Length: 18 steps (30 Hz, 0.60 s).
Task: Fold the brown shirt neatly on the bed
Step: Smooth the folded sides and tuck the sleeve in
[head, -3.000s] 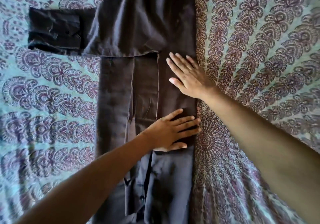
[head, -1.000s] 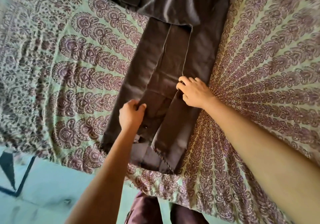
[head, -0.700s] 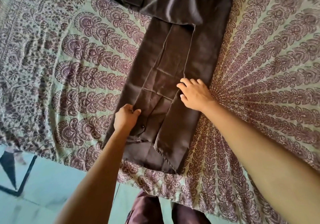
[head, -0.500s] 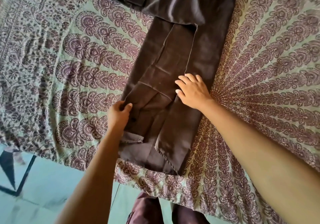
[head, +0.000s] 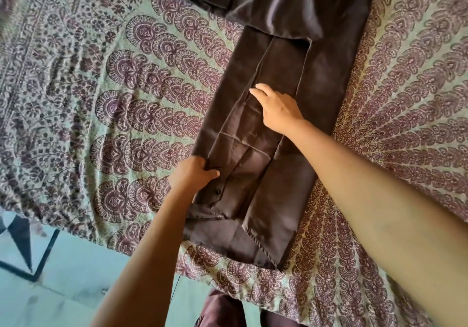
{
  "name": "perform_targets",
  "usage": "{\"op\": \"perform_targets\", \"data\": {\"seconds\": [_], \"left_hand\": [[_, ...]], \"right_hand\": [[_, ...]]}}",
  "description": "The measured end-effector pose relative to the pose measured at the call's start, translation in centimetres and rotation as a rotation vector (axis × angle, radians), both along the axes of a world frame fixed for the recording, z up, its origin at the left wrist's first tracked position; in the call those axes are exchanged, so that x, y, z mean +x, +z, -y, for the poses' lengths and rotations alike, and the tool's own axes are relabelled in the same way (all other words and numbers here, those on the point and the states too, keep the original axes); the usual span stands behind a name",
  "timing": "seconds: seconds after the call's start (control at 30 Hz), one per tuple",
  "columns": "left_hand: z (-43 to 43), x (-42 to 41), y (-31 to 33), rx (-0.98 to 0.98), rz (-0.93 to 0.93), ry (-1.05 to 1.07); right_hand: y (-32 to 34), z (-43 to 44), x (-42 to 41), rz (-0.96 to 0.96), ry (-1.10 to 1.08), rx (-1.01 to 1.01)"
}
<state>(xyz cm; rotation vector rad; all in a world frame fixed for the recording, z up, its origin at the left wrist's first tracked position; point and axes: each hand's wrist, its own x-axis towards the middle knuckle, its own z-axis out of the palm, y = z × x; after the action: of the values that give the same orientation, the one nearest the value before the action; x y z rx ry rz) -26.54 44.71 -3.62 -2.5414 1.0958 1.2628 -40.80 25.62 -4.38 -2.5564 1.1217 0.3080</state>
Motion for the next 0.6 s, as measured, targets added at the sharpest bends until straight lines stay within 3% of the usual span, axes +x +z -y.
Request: {"op": "perform_targets", "data": {"seconds": [0.17,0.3,0.47,0.6], "left_hand": [[2.1,0.2,0.4,0.008,-0.001,-0.056],[1.4,1.1,0.1,-0.021,-0.014,-0.035],[0.4,1.3,0.0,-0.019,0.018,0.032],[0.5,0.9,0.4,0.04,0.133,-0.107]], "right_hand": [[-0.3,2.6,3.4,-0.054,0.101,0.068],[-0.4,2.4,5.3,0.051,0.042,0.019],[-1.6,0.1,4.7,0.115,0.004,0.107],[-2.1,-3.7,0.7,0.232,-0.088,-0.03]]}}
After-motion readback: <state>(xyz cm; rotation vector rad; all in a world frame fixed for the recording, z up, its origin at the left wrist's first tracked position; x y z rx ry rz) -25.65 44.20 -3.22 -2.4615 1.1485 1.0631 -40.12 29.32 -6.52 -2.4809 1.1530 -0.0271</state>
